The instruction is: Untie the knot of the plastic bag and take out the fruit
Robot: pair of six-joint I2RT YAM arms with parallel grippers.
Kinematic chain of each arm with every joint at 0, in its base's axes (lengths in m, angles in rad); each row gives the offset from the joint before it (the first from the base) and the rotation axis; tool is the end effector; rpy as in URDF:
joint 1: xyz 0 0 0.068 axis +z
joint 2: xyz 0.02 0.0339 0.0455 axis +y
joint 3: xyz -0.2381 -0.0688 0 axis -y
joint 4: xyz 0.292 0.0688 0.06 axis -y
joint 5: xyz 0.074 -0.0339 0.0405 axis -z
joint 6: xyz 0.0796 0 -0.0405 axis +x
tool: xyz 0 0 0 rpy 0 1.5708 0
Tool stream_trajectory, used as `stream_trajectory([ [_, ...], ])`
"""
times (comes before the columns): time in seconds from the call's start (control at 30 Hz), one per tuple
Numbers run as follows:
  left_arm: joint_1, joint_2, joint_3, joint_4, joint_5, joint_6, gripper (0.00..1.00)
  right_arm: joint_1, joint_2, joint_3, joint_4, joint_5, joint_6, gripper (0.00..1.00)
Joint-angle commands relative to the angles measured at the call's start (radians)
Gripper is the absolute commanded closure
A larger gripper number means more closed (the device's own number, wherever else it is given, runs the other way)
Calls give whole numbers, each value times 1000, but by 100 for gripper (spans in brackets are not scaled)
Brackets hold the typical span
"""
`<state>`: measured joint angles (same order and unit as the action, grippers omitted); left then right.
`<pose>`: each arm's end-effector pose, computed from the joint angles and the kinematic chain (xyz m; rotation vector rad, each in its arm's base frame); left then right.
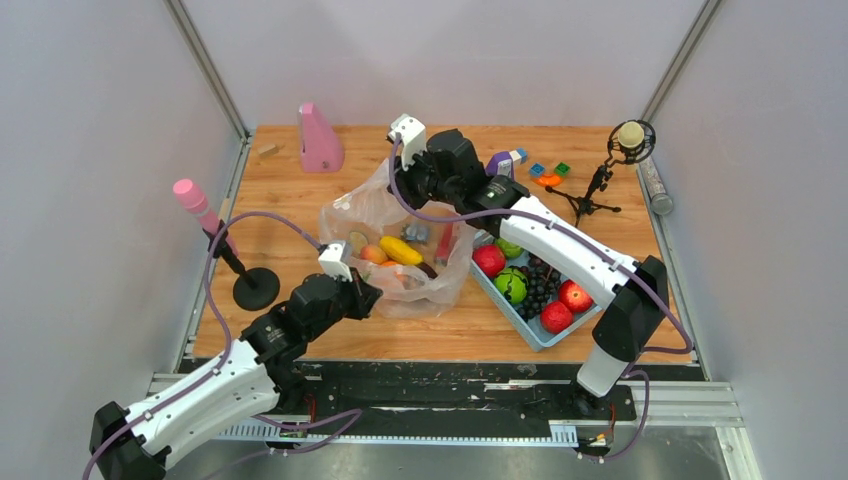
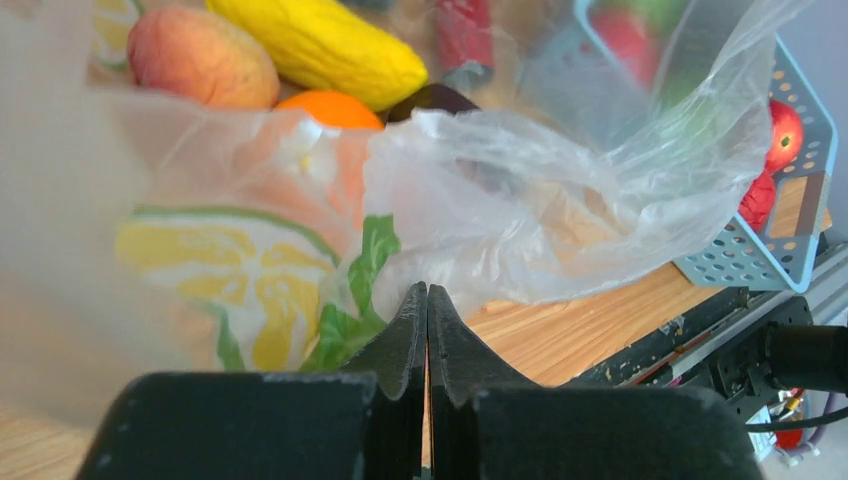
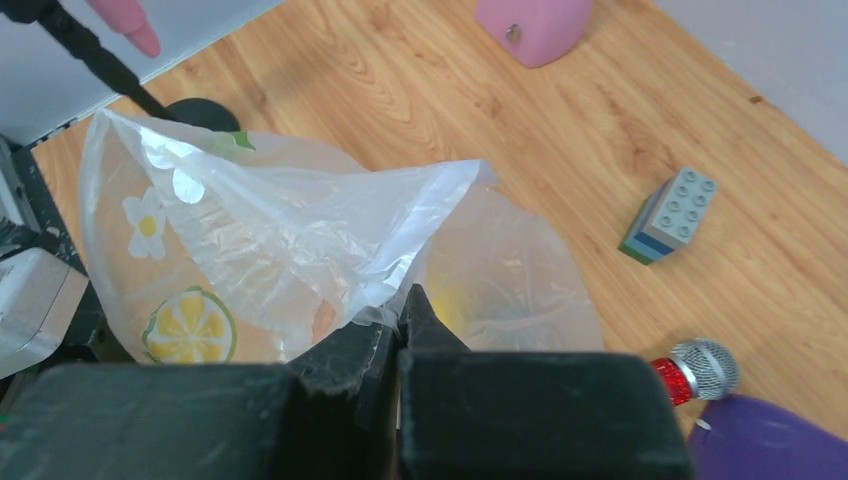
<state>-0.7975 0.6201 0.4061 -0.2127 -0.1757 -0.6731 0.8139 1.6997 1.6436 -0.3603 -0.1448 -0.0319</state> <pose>0.1937 -0.1785 0.1854 0.0115 2.0747 -0.7594 0.3248 0.3606 0.3314 -0.9247 1.8199 0.6428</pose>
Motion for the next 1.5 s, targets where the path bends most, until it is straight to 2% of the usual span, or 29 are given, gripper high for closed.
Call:
stream_trajectory([
  [0.0,-6,-46,-51,-26,-27,-73,100,-13,-38,66,19,95,-30,100],
  [0.33,-8,-22,-102,-80,-63,-130,100,-13,-49,126,14,279,-177,100],
  [0.5,-9,-8,-92,-89,-53,-133,100,-5,-116,75,-15,226,-171,95],
  [0.57,-9,-46,-64,-129,-48,-123,100,2,-153,39,-24,170,-151,84],
  [0.7,-9,-184,53,-248,-56,-77,100,20,-233,-11,-29,162,-108,49],
  [0.77,-9,-218,112,-298,-59,-50,100,25,-275,-29,-29,161,-87,39],
  [0.87,-9,-229,205,-333,-45,-18,100,31,-337,-51,-28,162,-56,31],
  [0.97,-9,-213,275,-328,-21,-2,100,35,-400,-91,-31,103,-9,35],
  [1.17,-9,-132,315,-253,-62,23,100,65,-473,-207,-25,-13,128,70],
  [1.47,-8,113,338,-88,-148,68,100,176,-331,-309,66,89,272,87],
])
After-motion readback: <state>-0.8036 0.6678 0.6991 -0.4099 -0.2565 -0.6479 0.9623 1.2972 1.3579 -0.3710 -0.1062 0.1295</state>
